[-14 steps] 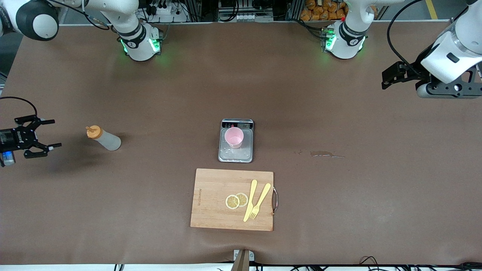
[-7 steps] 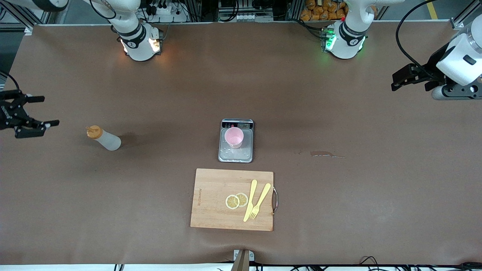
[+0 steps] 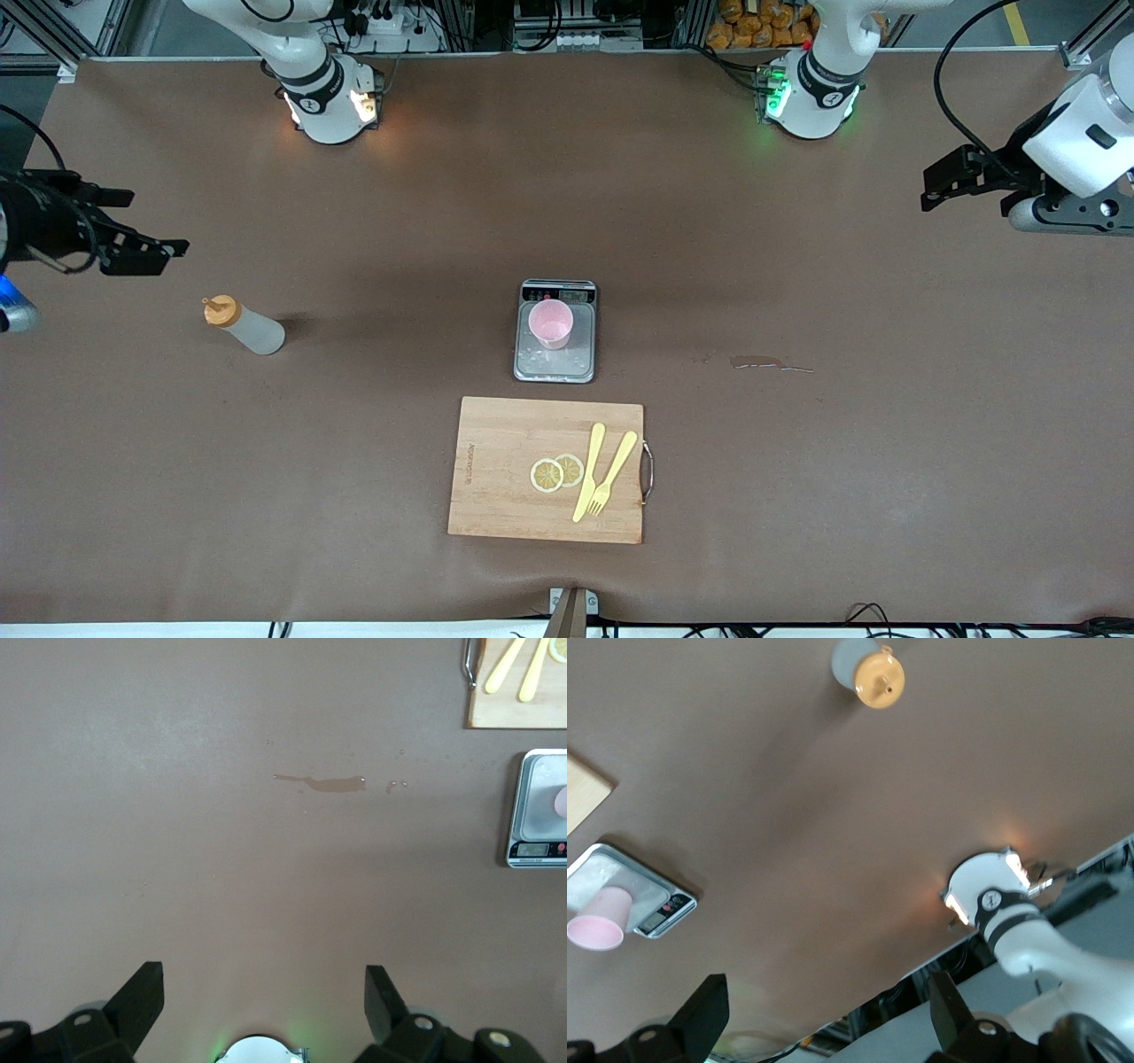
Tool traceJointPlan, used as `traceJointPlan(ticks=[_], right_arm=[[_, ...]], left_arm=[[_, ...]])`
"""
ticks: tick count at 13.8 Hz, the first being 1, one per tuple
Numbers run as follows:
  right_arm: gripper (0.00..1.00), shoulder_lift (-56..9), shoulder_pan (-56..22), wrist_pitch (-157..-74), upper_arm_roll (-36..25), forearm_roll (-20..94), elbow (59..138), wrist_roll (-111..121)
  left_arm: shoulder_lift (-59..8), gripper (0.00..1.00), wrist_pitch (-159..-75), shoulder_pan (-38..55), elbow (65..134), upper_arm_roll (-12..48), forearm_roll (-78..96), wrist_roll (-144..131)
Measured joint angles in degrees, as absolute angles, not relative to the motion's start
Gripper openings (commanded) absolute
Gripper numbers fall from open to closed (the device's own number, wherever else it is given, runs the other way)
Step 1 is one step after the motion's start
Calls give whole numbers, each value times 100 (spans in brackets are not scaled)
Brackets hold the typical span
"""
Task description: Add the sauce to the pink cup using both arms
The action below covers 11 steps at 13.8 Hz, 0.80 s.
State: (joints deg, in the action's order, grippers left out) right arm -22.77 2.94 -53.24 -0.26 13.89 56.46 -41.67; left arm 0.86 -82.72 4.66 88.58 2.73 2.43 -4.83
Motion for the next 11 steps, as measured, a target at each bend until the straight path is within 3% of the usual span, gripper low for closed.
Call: traceJointPlan(ticks=[5, 11], right_arm=[[100, -490, 382, -6572, -94, 813, 7528, -2708], [100, -183, 142, -7179, -32, 475, 7932, -2565]], left_arm=[[109, 100, -8272, 468, 8828, 279, 243, -636], [113, 100, -8272, 468, 8742, 274, 243, -634]])
